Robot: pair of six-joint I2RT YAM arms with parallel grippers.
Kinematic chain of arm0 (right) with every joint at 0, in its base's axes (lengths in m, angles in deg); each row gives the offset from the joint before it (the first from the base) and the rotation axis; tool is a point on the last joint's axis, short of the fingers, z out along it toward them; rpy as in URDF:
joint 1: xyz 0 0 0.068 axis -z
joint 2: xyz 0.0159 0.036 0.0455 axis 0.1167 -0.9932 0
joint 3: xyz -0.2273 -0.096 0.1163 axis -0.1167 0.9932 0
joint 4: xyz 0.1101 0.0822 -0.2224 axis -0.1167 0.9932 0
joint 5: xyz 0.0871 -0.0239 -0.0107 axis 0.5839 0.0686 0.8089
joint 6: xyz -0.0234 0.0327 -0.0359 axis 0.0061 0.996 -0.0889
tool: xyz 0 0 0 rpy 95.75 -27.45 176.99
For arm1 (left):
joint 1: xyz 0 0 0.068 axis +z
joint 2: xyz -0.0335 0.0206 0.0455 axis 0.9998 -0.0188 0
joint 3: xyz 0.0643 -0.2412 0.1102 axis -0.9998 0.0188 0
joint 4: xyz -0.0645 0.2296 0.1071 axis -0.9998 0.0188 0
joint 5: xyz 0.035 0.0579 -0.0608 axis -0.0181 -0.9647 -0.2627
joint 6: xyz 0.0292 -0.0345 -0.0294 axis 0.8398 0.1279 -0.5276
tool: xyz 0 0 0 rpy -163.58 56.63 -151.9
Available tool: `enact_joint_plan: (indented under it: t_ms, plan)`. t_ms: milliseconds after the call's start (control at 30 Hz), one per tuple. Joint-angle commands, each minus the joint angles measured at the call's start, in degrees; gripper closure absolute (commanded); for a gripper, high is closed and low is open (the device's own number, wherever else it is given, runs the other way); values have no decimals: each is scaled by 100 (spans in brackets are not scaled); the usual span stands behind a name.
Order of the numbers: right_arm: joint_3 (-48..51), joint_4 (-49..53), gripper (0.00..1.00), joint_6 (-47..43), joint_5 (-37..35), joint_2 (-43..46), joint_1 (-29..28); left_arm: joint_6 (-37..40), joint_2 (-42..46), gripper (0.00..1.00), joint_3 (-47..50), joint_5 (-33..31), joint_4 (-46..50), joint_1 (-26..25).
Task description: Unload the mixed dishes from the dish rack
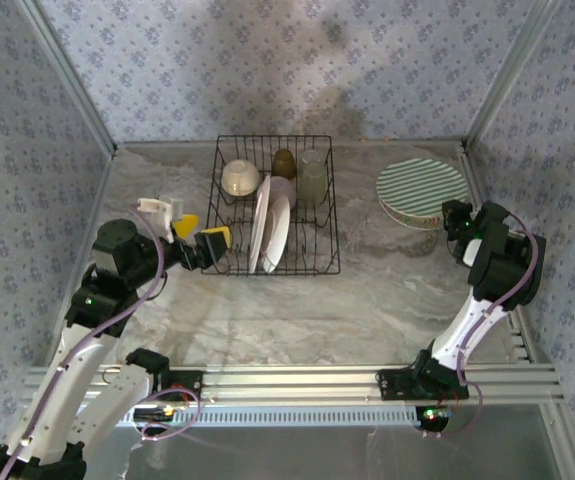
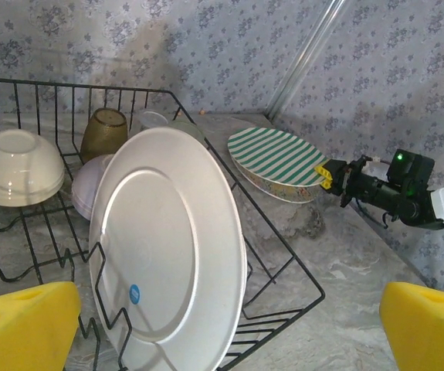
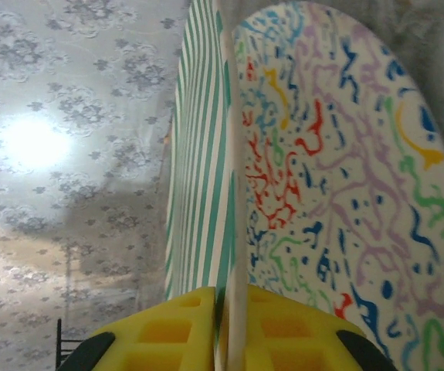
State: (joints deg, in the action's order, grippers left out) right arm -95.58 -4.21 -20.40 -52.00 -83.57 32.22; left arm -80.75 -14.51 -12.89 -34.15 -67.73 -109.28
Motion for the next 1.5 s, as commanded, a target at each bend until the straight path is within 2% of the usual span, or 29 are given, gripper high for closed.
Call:
enact_joint_plan:
  t_ms: [0, 267, 333, 633, 867, 933, 1100, 1467]
  plan:
    - [42, 498, 82, -276, -268, 118, 7, 59, 18, 1, 11, 94, -56, -21]
    - [-136, 1209, 77, -509, -456, 131, 6, 41, 13, 1, 6, 59, -50, -21]
    - [-143, 1337, 70, -576, -532, 182, -11, 32, 7, 1, 12, 59, -47, -21]
    - [-361, 2307, 56, -933, -889, 512, -90, 25, -51, 1, -22, 59, 0, -21]
    - [-530, 2407, 45, -983, -796, 445, -89, 13, -56, 1, -47, 74, 31, -21]
    - [-719, 2763, 44, -1058, -844, 423, -108, 15, -55, 1, -41, 77, 24, -21]
    - [-1195, 3988, 32, -1424, -1341, 555, -294, 6, -55, 1, -45, 86, 37, -21]
    - [-1810, 5172, 17, -1726, -1824, 456, -469, -11, 7, 1, -48, 112, 75, -21]
